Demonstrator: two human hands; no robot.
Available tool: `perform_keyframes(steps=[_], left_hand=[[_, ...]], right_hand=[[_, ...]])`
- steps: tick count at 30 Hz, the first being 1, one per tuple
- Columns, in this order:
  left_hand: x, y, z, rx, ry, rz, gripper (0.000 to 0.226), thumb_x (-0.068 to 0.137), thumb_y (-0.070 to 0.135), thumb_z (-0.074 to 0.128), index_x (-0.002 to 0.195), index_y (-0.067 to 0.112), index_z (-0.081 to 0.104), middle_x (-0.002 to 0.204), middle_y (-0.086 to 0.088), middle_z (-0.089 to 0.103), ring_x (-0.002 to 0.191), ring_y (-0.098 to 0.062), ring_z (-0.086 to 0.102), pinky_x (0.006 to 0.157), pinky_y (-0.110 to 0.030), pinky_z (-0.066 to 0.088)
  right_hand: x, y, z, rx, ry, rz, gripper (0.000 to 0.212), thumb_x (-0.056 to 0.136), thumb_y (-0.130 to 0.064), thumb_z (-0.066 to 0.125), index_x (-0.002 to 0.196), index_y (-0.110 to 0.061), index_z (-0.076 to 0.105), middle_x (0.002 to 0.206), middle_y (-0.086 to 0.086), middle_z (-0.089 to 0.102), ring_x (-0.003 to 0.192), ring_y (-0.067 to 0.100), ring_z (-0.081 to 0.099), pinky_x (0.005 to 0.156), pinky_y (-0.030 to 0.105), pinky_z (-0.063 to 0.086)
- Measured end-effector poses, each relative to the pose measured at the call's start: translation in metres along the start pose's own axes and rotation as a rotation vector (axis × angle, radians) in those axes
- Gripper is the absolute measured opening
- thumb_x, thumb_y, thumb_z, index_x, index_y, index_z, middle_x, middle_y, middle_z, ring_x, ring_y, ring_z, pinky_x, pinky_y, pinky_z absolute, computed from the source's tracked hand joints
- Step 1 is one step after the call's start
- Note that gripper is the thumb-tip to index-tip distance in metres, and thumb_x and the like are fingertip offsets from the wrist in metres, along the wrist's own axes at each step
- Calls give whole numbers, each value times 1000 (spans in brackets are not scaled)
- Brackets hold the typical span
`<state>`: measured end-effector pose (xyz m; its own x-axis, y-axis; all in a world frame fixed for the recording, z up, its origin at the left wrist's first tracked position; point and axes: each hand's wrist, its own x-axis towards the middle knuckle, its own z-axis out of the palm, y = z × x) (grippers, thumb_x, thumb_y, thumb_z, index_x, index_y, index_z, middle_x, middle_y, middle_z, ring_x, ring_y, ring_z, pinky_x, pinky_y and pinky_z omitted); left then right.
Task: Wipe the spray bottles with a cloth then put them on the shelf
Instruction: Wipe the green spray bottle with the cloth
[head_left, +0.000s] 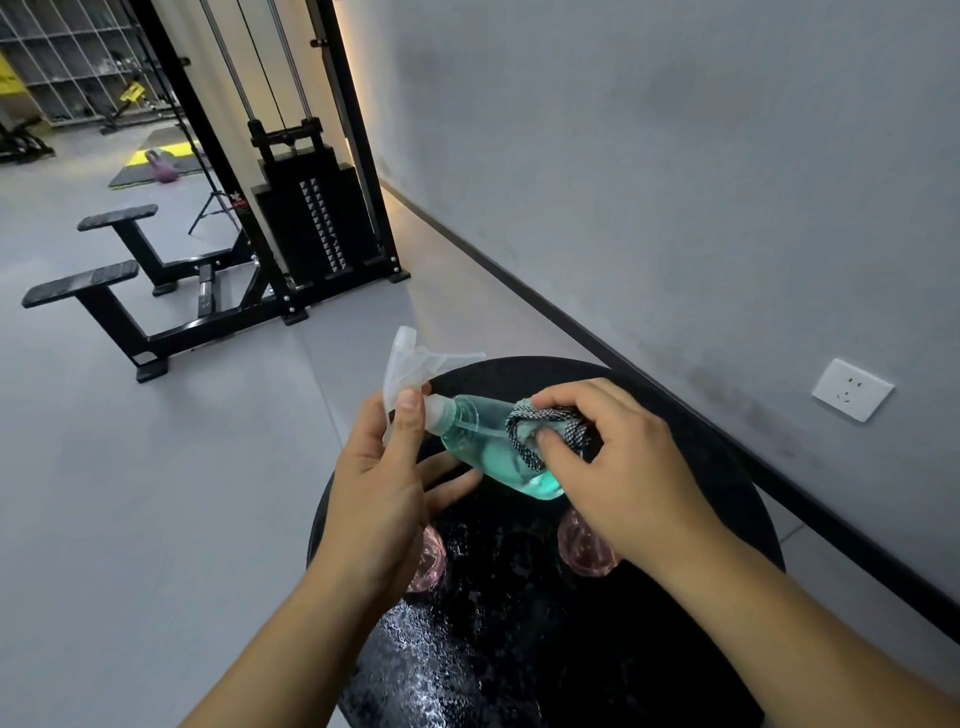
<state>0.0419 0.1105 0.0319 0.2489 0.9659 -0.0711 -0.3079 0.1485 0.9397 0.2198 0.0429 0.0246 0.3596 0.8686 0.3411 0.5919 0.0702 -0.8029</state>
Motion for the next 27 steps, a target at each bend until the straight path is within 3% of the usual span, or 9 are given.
perform_keyframes(steps=[4,11,16,22,25,27], left_hand=[[-1,0,3,-6,33,-13,25,105,41,56,113,21,69,114,-5,80,94,-35,80,71,-39,67],[-3,-1,7,-8,31,-39,27,106,41,54,109,16,63,106,-5,80,89,-36,81,67,-38,66],[0,3,0,-28,51,-31,25,106,43,54,108,22,67,123,-10,76,94,-36,80,71,-41,66],[-1,1,1,-6,39,-36,29,104,45,56,111,20,67,121,-10,76,87,-32,81,67,-38,65],[0,3,-1,-14,38,-27,28,106,43,54,113,20,68,123,-10,76,91,-35,81,69,-40,67],[0,4,-2,-15,40,-23,28,107,43,53,114,21,68,126,-11,74,92,-34,81,69,-40,67]], right_hand=[[3,9,-1,-25,58,82,22,93,-16,70,108,-32,70,108,-21,64,99,-8,59,78,8,48],[-2,-3,6,-11,-10,-37,21,92,-18,71,108,-32,70,110,-20,64,104,-2,62,82,13,51],[3,12,-5,12,27,159,21,92,-20,69,102,-38,67,106,-21,63,75,3,68,67,18,50],[-3,-2,0,22,-17,33,21,92,-18,72,105,-35,70,107,-21,65,101,-3,63,80,14,51],[1,6,-5,19,15,116,20,93,-21,72,106,-36,69,103,-19,67,89,0,66,71,13,50],[3,12,-8,59,20,188,19,93,-25,72,106,-38,68,94,-15,69,78,4,68,70,20,52]])
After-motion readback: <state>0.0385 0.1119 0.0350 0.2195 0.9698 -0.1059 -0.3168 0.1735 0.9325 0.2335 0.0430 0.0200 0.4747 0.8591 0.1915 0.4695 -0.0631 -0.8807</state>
